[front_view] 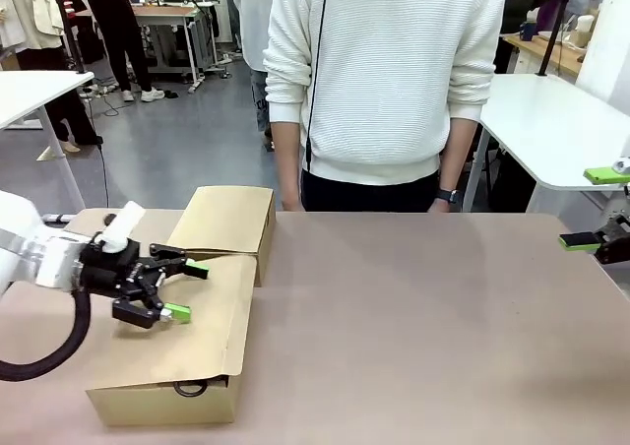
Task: Place items inside the box.
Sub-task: Close the lid of the Mailer Box closest to the robot.
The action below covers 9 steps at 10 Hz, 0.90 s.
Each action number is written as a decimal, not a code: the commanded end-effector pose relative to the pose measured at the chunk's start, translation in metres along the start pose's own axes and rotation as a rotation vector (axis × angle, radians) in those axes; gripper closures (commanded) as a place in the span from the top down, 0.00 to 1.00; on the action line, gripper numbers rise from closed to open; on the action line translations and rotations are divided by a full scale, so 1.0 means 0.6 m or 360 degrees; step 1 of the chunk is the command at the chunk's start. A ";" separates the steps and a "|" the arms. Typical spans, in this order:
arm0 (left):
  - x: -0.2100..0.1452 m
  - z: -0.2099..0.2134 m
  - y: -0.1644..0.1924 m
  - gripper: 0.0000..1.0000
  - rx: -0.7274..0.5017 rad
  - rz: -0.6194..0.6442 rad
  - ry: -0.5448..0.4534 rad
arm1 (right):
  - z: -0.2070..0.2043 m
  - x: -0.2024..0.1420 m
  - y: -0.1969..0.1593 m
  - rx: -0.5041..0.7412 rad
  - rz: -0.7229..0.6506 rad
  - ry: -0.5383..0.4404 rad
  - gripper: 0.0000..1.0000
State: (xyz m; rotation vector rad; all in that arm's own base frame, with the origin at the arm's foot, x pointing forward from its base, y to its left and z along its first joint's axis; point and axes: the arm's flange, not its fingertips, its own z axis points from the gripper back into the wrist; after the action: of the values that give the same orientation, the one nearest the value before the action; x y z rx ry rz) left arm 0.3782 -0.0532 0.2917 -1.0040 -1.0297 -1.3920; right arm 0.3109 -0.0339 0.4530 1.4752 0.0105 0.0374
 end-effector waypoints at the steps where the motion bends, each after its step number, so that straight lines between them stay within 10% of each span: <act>1: 0.036 0.057 -0.115 1.00 -0.0035 0.0249 -0.0219 | 0.001 -0.002 0.007 0.0000 -0.0027 0.0003 1.00; 4: 0.063 0.104 -0.113 1.00 0.0146 0.0582 -0.0474 | 0.001 -0.002 0.007 0.0000 -0.0027 0.0003 1.00; 6: 0.080 0.158 -0.120 1.00 0.0280 0.1158 -0.0374 | 0.001 -0.002 0.007 0.0000 -0.0027 0.0003 1.00; 7: 0.033 0.159 -0.032 1.00 0.0101 0.0624 -0.0454 | 0.001 -0.002 0.007 0.0000 -0.0027 0.0003 1.00; 9: 0.033 0.159 -0.032 1.00 0.0101 0.0624 -0.0454 | 0.001 -0.002 0.007 0.0000 -0.0027 0.0003 1.00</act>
State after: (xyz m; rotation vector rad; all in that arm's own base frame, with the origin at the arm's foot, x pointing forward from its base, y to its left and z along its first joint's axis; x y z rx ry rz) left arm 0.3629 0.0396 0.3417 -1.2855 -0.9661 -0.8559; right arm 0.3109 -0.0339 0.4529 1.4751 0.0108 0.0371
